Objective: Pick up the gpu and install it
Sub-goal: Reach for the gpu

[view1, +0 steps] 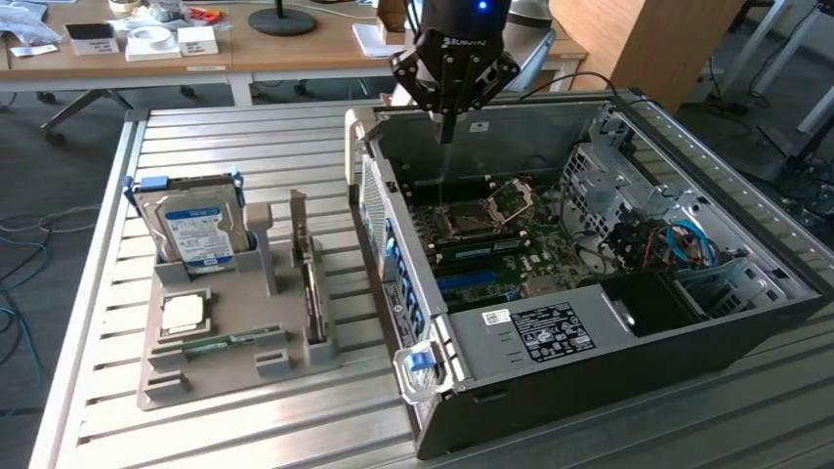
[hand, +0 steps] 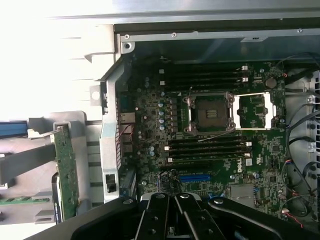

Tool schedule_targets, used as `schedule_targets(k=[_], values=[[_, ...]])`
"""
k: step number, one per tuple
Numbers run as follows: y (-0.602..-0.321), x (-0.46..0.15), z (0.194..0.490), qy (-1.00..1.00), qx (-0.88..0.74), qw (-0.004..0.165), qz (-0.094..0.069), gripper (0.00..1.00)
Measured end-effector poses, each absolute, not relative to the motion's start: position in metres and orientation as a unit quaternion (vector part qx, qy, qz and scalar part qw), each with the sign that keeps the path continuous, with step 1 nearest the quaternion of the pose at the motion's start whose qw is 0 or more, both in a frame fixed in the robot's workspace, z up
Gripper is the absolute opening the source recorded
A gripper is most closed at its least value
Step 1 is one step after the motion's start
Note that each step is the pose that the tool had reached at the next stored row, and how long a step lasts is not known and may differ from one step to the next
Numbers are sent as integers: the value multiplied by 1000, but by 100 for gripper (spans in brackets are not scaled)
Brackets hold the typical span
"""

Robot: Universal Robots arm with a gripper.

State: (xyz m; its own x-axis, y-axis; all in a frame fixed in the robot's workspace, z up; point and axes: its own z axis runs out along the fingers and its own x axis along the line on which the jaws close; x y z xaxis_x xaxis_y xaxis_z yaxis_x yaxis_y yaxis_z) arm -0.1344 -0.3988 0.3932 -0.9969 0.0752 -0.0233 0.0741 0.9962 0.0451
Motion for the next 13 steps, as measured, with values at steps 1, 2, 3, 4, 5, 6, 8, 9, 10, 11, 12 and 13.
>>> schedule_targets(k=[1, 2, 3, 4, 5, 6, 8, 9, 10, 11, 12, 13], values=[[-399, -135, 393, 999, 37, 12, 22, 11], [-399, -135, 393, 999, 37, 12, 22, 11], [-399, -135, 393, 999, 37, 12, 22, 11], [-399, -136, 393, 999, 37, 12, 22, 11], [-399, -136, 393, 999, 37, 12, 22, 11], [-399, -137, 393, 999, 37, 12, 22, 11], [-399, -137, 393, 999, 37, 12, 22, 11], [-399, -138, 393, 999, 37, 13, 22, 11], [-399, -138, 393, 999, 37, 12, 22, 11], [-399, -138, 393, 999, 37, 12, 22, 11], [-399, -139, 393, 999, 37, 13, 22, 11], [-399, -139, 393, 999, 37, 12, 22, 11]])
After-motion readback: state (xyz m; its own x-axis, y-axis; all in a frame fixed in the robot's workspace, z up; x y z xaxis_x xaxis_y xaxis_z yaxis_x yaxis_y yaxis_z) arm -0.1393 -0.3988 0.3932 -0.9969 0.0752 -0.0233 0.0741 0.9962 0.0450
